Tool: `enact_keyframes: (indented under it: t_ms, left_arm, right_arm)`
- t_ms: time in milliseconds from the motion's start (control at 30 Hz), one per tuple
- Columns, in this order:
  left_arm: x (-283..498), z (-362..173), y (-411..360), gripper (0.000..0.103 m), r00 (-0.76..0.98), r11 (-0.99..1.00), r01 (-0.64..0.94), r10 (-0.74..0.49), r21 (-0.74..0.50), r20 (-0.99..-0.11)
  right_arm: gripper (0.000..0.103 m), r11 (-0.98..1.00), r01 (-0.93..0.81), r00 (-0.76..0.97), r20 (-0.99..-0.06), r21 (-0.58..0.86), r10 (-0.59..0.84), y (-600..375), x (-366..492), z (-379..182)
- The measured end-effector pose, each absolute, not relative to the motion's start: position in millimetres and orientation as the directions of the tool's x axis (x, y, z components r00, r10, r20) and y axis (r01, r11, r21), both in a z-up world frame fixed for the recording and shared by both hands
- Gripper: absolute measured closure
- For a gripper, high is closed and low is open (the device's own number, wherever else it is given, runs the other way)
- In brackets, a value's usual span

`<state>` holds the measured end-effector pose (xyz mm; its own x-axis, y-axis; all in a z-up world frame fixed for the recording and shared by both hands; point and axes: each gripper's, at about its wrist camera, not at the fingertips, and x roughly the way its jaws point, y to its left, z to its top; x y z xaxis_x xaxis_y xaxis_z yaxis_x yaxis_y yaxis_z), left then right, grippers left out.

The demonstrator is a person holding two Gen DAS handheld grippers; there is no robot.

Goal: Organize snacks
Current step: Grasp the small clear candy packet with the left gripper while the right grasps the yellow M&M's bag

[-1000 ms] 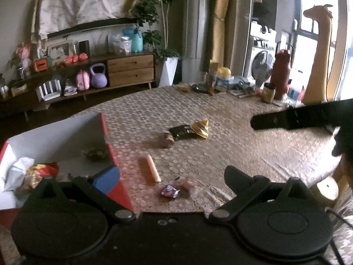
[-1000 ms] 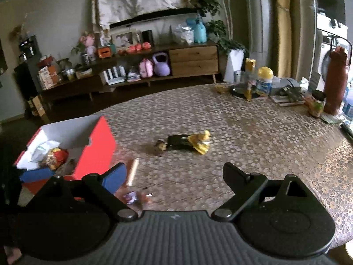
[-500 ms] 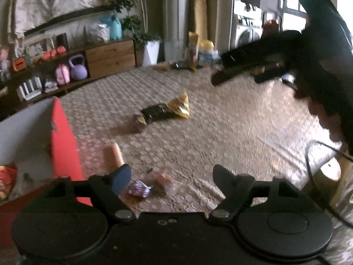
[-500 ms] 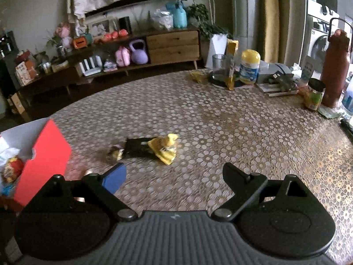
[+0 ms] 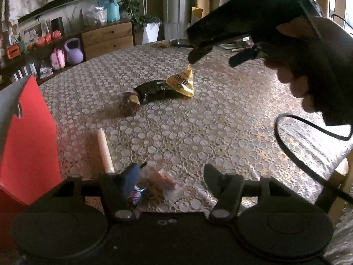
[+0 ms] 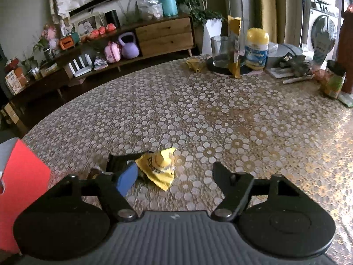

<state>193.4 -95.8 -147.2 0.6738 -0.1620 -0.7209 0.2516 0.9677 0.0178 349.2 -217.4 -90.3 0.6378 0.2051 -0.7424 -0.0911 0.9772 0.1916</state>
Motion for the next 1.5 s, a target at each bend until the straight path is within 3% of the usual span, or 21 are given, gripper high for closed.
enact_keyframes:
  t_ms: [167, 433, 500, 600, 767, 867, 1500]
  left_arm:
    - [198.4, -155.1, -92.1, 0.050, 0.662, 0.970, 0.242, -0.163, 0.003, -0.731]
    - [202.6, -161.7, -93.9, 0.058, 0.658, 0.969, 0.247, -0.161, 0.009, -0.736]
    - [203.2, -161.1, -93.4, 0.067, 0.654, 0.969, 0.246, -0.165, 0.001, -0.739]
    - [201.9, -160.3, -93.9, 0.083, 0.652, 0.967, 0.256, -0.176, -0.005, -0.738]
    - [201.3, -160.3, -93.7, 0.085, 0.650, 0.967, 0.256, -0.182, -0.014, -0.738]
    - [201.5, -159.5, -92.4, 0.085, 0.647, 0.967, 0.252, -0.187, -0.024, -0.739]
    - [178.0, -124.4, -83.9, 0.086, 0.663, 0.967, 0.245, -0.225, -0.077, -0.714]
  right_arm:
    - [0.043, 0.976, -0.072, 0.621, -0.756, 0.207, 0.206, -209.9, 366.2, -106.9]
    - [0.048, 0.966, -0.060, 0.597, -0.767, 0.250, 0.235, -206.0, 379.8, -125.3]
    - [0.049, 0.963, -0.063, 0.597, -0.764, 0.262, 0.246, -205.1, 380.8, -127.8]
    - [0.066, 0.960, -0.061, 0.588, -0.768, 0.272, 0.255, -204.2, 382.2, -132.1]
    - [0.082, 0.956, -0.060, 0.595, -0.758, 0.288, 0.266, -206.2, 379.4, -133.1]
    - [0.085, 0.953, -0.055, 0.599, -0.754, 0.297, 0.269, -209.1, 376.7, -133.2]
    - [0.085, 0.958, -0.129, 0.610, -0.741, 0.255, 0.280, -227.2, 288.0, -76.0]
